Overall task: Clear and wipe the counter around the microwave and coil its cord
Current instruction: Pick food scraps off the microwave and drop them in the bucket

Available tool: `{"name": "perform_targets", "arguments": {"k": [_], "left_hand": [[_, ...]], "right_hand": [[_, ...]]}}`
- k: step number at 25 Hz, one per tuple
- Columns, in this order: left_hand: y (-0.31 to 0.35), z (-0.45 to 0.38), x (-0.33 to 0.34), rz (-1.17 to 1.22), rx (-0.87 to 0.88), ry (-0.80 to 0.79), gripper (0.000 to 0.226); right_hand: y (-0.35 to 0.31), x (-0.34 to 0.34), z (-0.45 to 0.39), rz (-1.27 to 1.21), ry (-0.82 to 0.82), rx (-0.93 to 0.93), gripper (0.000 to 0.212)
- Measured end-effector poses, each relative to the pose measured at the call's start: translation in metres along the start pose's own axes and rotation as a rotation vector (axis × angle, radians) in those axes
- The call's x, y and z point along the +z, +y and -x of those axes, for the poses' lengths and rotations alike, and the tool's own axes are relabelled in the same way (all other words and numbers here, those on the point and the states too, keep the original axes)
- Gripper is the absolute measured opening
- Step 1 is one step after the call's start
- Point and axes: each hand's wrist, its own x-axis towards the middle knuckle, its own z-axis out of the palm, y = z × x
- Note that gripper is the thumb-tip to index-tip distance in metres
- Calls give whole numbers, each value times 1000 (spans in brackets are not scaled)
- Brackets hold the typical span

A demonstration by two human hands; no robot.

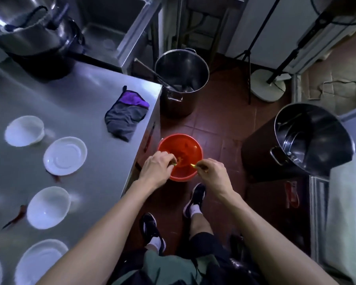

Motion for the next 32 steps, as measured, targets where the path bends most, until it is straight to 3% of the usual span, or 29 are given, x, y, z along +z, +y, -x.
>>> {"name": "perform_targets", "arguments": {"k": [11,18,26,32], "left_hand": [[23,-128,77,69,-351,-136,7],[-41,-183,159,139,-437,-197,7],[-137,-233,279,54,-333,-241,8],[-179,-263,340,-34,-225,-285,11]], "right_hand": [[113,-4,-126,-36,-256,71,14],[170,78,-181,2,-413,103,13],[239,211,-232,10,-371,259,13],[278,288,-258,18,-380,266,14]]}}
